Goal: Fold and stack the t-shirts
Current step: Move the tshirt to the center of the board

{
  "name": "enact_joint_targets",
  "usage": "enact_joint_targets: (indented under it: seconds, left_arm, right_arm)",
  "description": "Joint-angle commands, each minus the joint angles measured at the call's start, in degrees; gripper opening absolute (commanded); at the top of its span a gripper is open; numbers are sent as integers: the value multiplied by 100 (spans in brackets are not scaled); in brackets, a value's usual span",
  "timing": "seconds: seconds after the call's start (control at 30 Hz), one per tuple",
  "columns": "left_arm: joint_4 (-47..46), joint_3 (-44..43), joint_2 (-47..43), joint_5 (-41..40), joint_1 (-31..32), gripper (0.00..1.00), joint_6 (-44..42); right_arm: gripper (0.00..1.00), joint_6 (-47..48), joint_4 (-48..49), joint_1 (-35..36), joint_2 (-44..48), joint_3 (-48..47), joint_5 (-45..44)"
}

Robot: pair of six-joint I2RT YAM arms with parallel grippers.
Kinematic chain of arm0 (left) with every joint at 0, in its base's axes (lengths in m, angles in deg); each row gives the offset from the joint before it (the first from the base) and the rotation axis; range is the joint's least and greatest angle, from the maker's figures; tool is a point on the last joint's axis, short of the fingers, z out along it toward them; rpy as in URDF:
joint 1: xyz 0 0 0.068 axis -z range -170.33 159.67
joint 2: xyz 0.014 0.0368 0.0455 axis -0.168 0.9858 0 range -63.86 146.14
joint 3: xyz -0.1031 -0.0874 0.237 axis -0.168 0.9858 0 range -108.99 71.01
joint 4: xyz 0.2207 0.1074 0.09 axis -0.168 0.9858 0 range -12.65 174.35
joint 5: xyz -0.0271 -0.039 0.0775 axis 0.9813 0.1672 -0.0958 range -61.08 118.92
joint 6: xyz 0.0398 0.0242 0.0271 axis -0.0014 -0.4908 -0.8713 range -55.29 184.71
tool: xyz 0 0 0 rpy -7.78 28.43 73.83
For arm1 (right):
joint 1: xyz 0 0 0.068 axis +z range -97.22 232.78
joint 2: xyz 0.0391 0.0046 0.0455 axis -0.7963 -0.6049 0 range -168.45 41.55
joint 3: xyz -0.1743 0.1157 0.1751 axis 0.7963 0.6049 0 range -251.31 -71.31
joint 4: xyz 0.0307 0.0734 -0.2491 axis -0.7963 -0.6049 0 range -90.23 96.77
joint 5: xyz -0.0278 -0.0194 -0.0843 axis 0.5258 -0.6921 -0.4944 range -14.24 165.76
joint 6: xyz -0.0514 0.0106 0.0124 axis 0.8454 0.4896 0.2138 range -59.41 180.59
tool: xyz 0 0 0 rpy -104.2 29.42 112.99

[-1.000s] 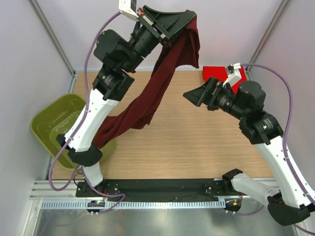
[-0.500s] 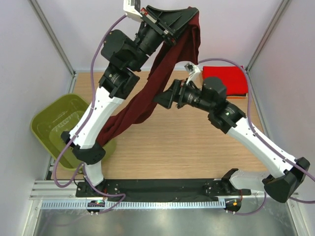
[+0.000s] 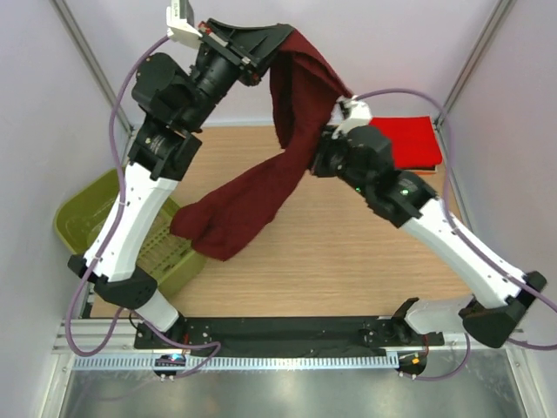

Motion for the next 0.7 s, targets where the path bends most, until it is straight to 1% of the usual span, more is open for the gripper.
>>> enact_joint_targets:
  seconds: [0.0, 0.07, 0.1, 0.13, 0.17, 0.23, 0.27, 0.33, 0.37, 0.4, 0.43, 0.47, 0.5, 0.53, 0.57, 0.6, 0.63, 0.67]
  left_arm:
    - [704, 370, -483, 163, -290, 0, -530]
    - [923, 669, -536, 233, -430, 0, -627]
    - [1047, 687, -527, 294, -475, 0, -767]
    - [1187, 600, -501, 295, -510, 0, -873]
    - [1580, 469, -423, 295, -597, 0, -969]
    - [2047, 205, -326, 286, -686, 0, -1373]
    - [2624, -31, -264, 286, -799, 0, -1523]
    - [3242, -8, -307, 120, -896, 0, -1926]
    - [3767, 350, -394, 6, -940, 0, -2059]
    - [3990, 719, -517, -135, -950, 0, -2165]
    - [4123, 1123, -849, -232, -950, 0, -2340]
    - [4202, 1579, -1035, -293, -941, 0, -2359]
    - [4108, 2793, -1263, -216, -941, 0, -2359]
    - [3941, 3380, -1648, -76, -941, 0, -2263]
    - [3565, 4064, -1844, 117, -941, 0, -2167]
    - [3422, 5063, -1976, 389, -950, 0, -2070]
    - [3317, 5551, -2151, 557, -950, 0, -2017]
    - [3202, 5896, -2197, 645, -941, 0, -1947]
  right_arm:
    - [1, 249, -1251, -43, 915, -894, -2390]
    - [1, 328, -1515, -51, 979, -1341, -2750]
    - [1, 337, -1882, -60, 953, -1552, -2909]
    - [1, 380, -2051, -51, 865, -1963, -3050]
    - [1, 433, -2192, -60, 812, -2141, -3199]
    - [1, 626, -2535, -51, 655, -2484, -3113]
    - [1, 740, -2658, -60, 628, -2520, -3017]
    - [1, 654, -3141, -60, 627, -2355, -2745]
    - [1, 540, -3317, -60, 732, -2188, -2639]
    - [1, 217, -3571, -51, 837, -1952, -2490]
    - [1, 57, -3617, -60, 960, -1245, -2045]
    - [1, -162, -3609, -51, 1309, -829, -1814]
    - [1, -608, -3548, -60, 1478, -372, -1534]
    - [1, -899, -3512, -51, 1663, 520, -1052]
    - [1, -1120, -3451, -43, 1821, 973, -769]
    - [1, -1331, -3355, -43, 2144, 1386, -566]
    - [1, -1690, -3354, -51, 2278, 2043, -364]
    - [1, -1815, -3397, -43, 2401, 2276, -345]
